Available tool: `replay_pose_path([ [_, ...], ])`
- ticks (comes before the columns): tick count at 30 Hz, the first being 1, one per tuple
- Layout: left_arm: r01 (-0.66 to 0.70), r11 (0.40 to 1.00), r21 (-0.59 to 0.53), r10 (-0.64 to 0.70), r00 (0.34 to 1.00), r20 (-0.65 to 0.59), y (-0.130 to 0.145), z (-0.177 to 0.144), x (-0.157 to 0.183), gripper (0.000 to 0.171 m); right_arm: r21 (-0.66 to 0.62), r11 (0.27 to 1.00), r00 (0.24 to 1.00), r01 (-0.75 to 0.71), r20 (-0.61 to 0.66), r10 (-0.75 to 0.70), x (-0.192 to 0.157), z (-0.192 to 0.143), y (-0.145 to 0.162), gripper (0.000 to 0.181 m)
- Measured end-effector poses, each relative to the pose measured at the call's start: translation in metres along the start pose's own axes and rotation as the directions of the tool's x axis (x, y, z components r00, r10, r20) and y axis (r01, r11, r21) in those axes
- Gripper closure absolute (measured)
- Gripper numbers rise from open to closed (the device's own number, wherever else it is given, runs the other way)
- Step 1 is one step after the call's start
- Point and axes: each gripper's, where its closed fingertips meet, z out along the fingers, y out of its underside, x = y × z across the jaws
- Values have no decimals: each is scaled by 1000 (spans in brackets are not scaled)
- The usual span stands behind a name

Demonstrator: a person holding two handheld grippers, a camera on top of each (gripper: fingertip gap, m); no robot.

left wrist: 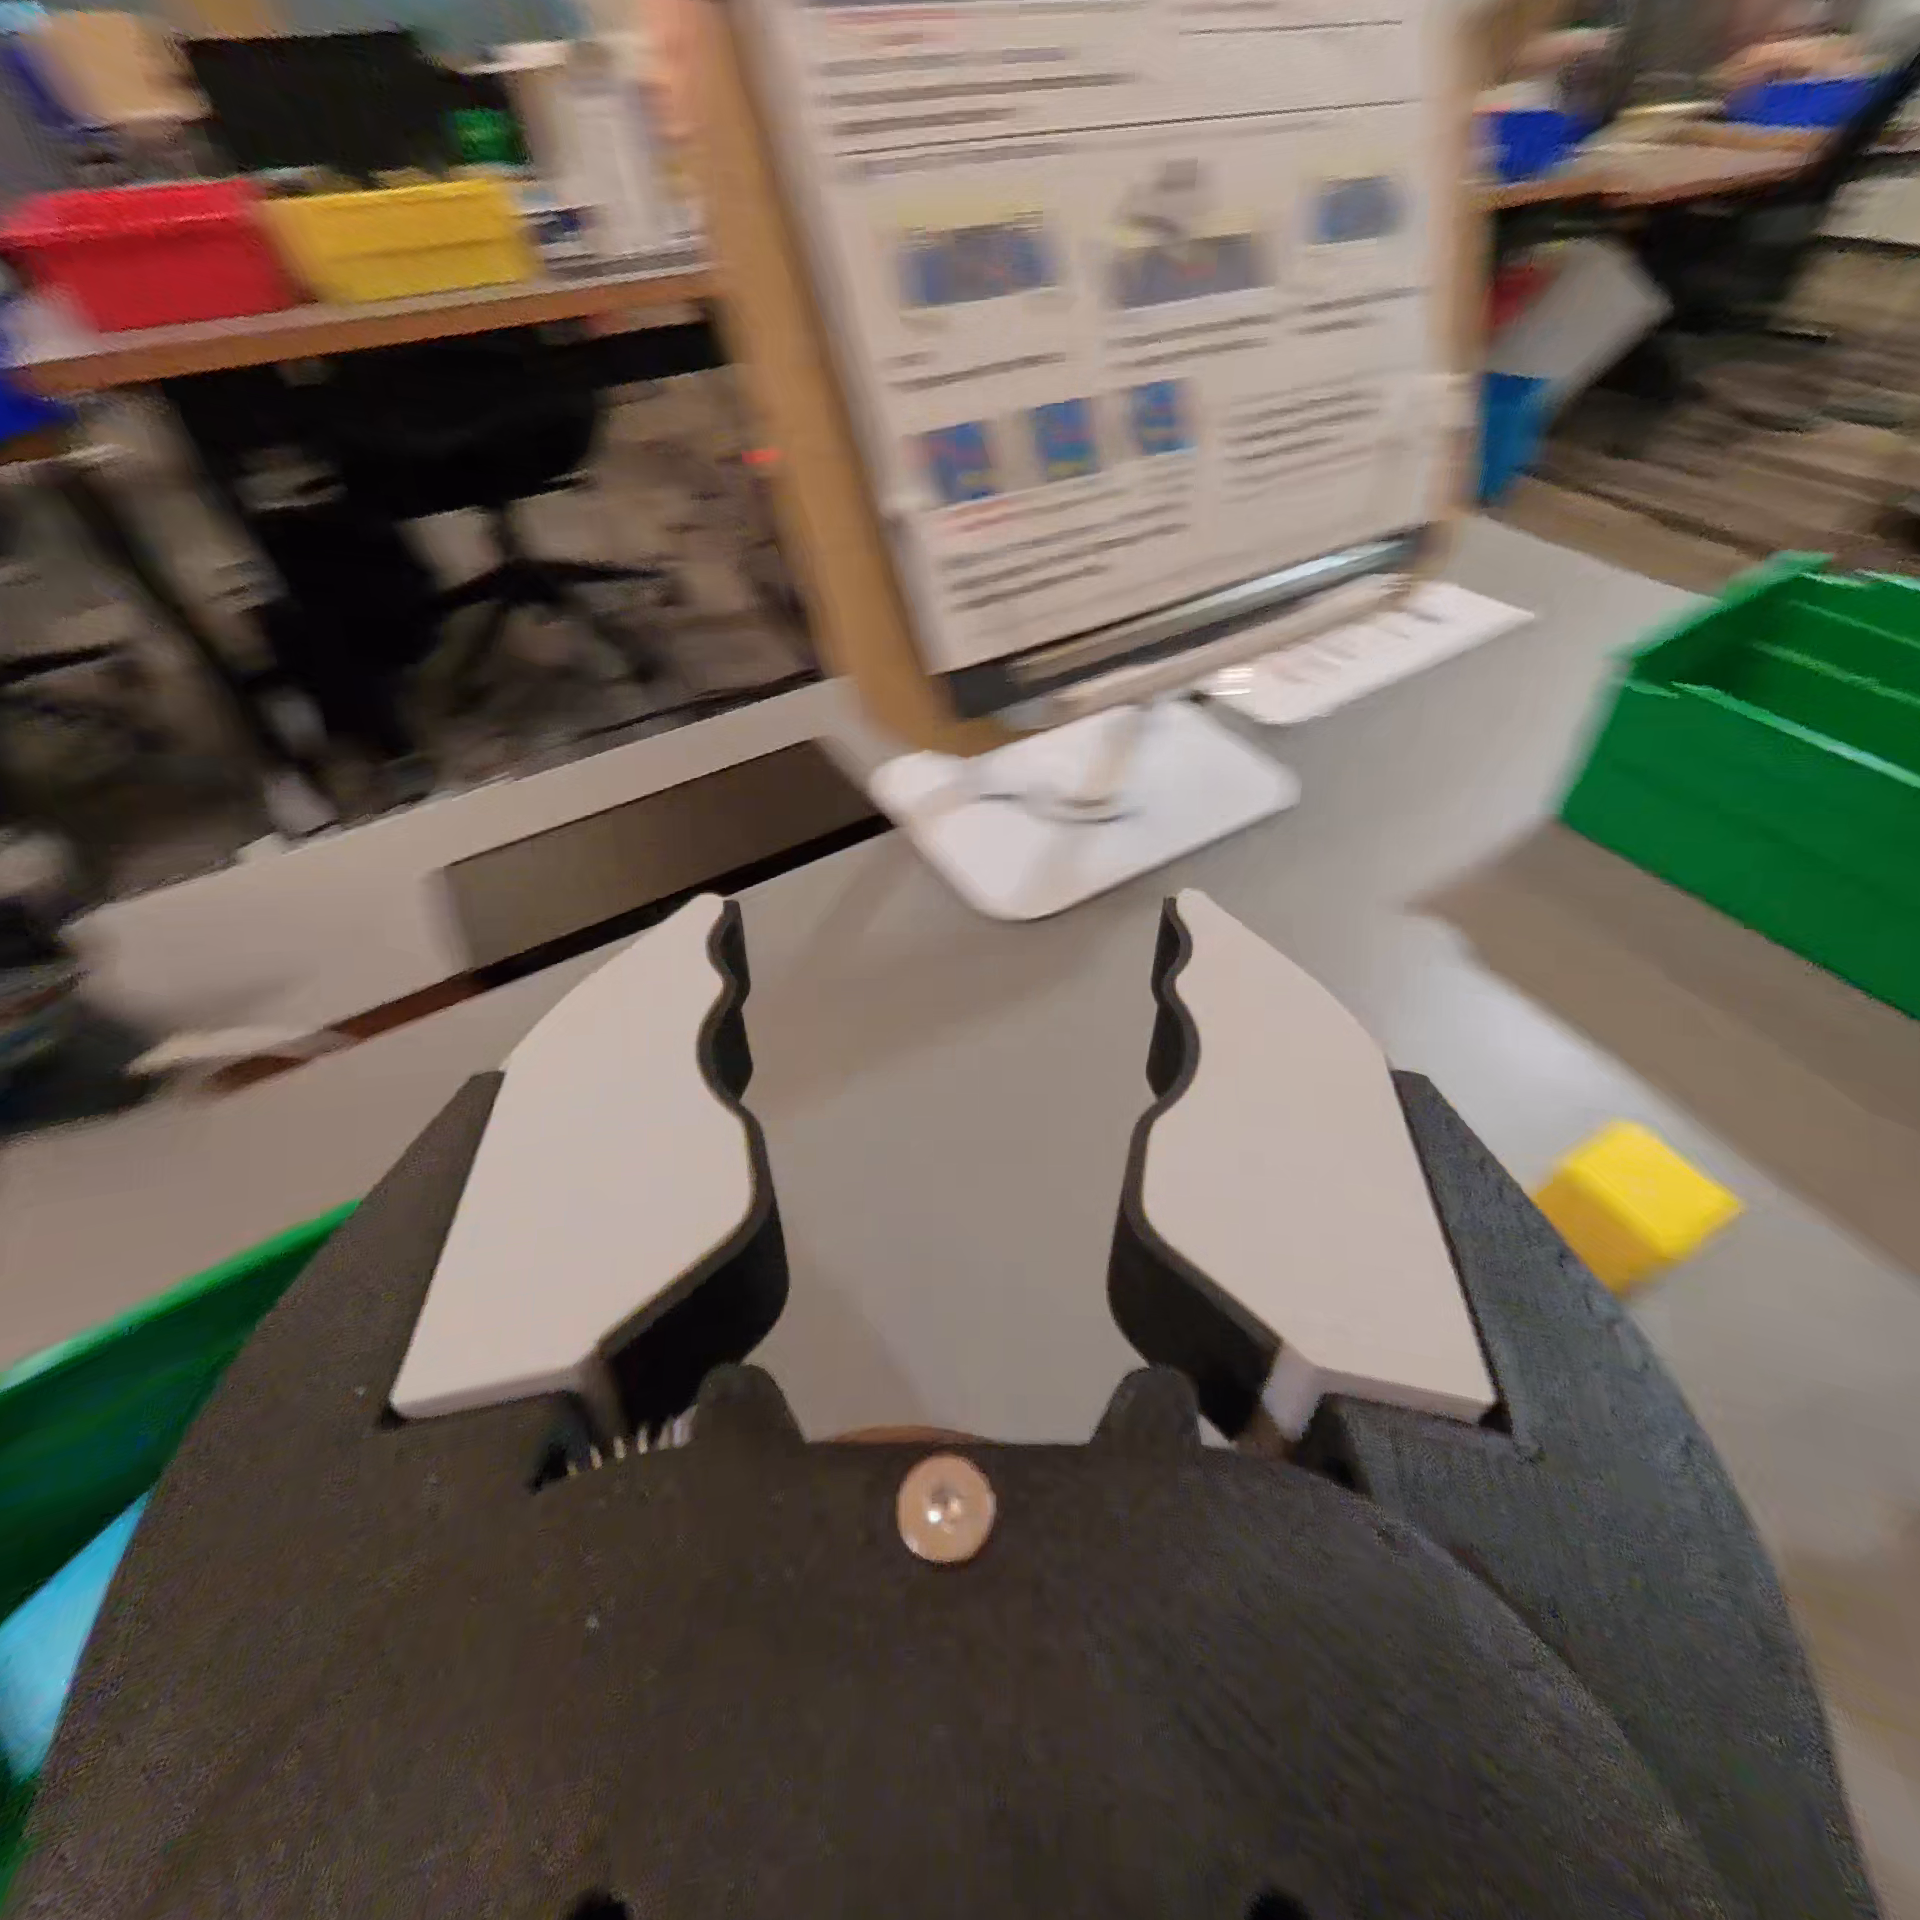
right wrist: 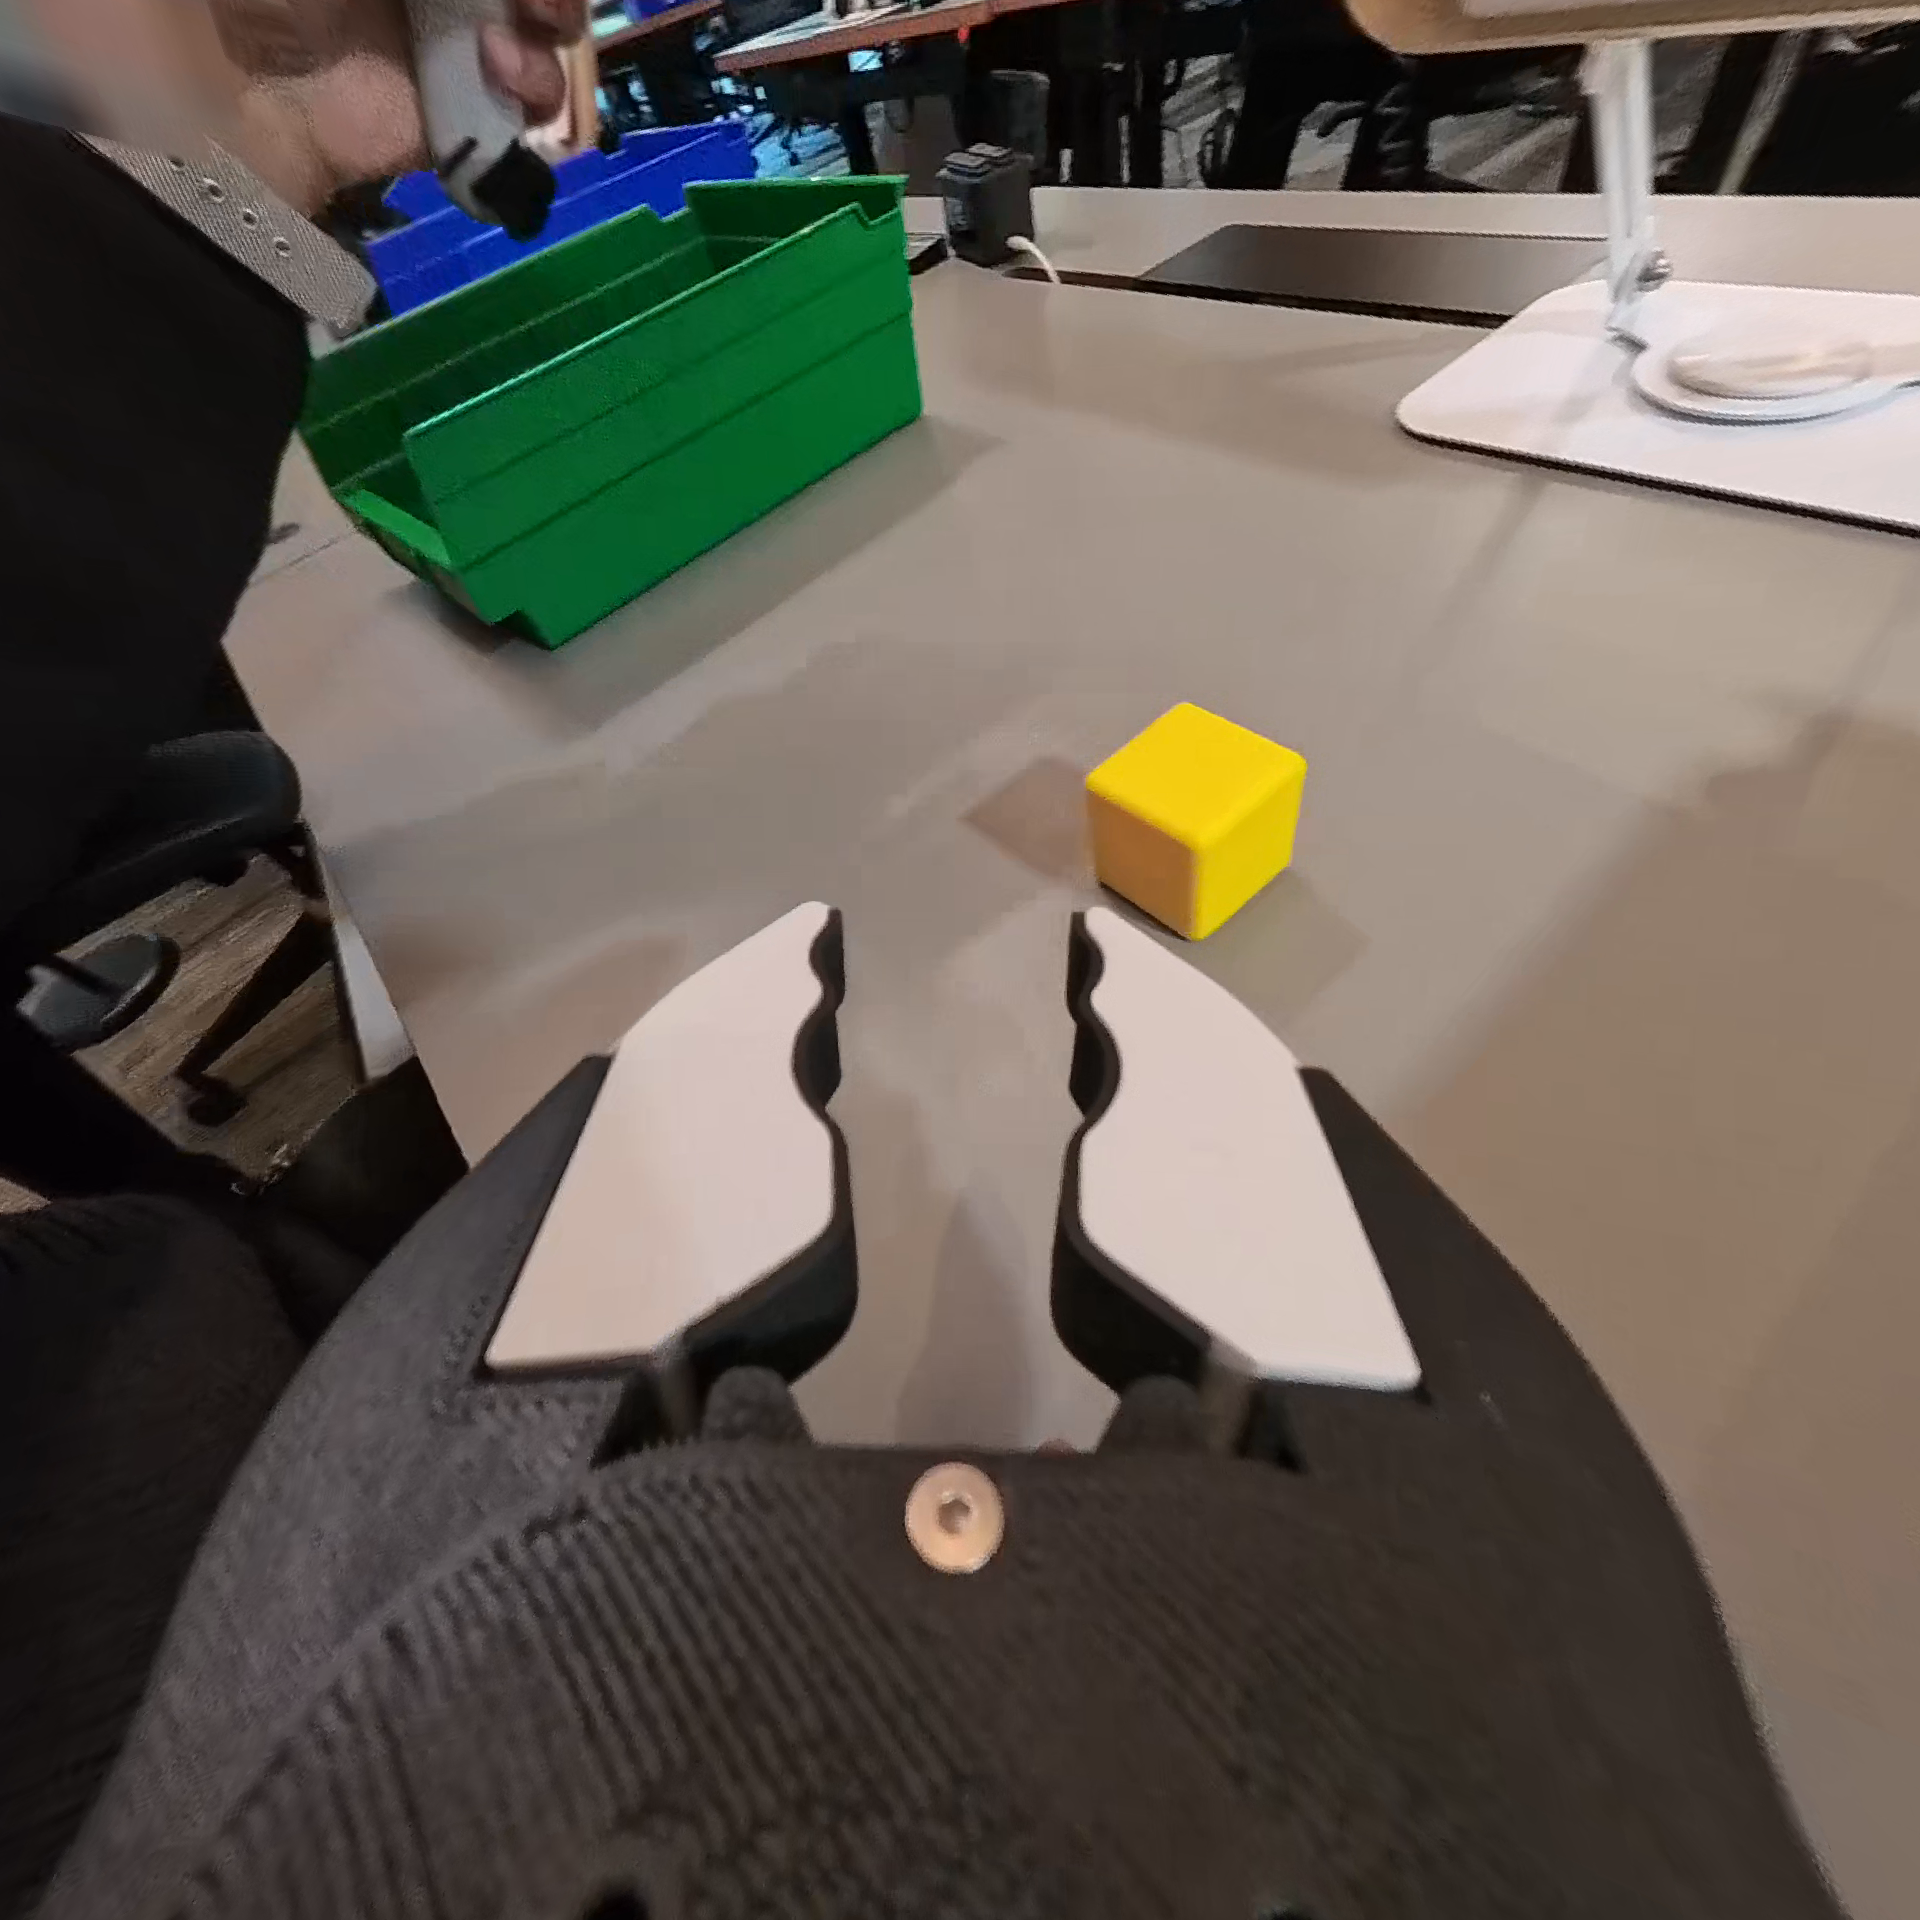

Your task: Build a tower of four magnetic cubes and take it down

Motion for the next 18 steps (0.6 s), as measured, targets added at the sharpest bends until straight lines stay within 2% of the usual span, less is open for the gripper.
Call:
replay_pose_path([
  [2, 75, 996, -47, -63, 975, 215, 17, -29, -57, 97, -7, 1000, 999, 8, 36, -8, -7, 8, -2, 139],
  [6, 240, 957, -165, -131, 861, 492, 73, -86, -136, 97, -25, 999, 995, 34, 93, -32, -18, 24, -4, 139],
  [8, 303, 928, -215, -128, 804, 580, 103, -110, -161, 97, -34, 998, 993, 45, 114, -41, -23, 30, -4, 139],
  [12, 424, 863, -275, -172, 758, 629, 154, -127, -178, 100, -45, 997, 988, 58, 144, -51, -29, 40, -5, 139],
  [15, 470, 831, -298, -175, 728, 662, 181, -130, -185, 100, -50, 997, 986, 64, 158, -56, -32, 45, -5, 139],
  [18, 499, 799, -337, -174, 727, 664, 204, -126, -183, 100, -53, 996, 984, 68, 167, -59, -33, 47, -5, 139],
])
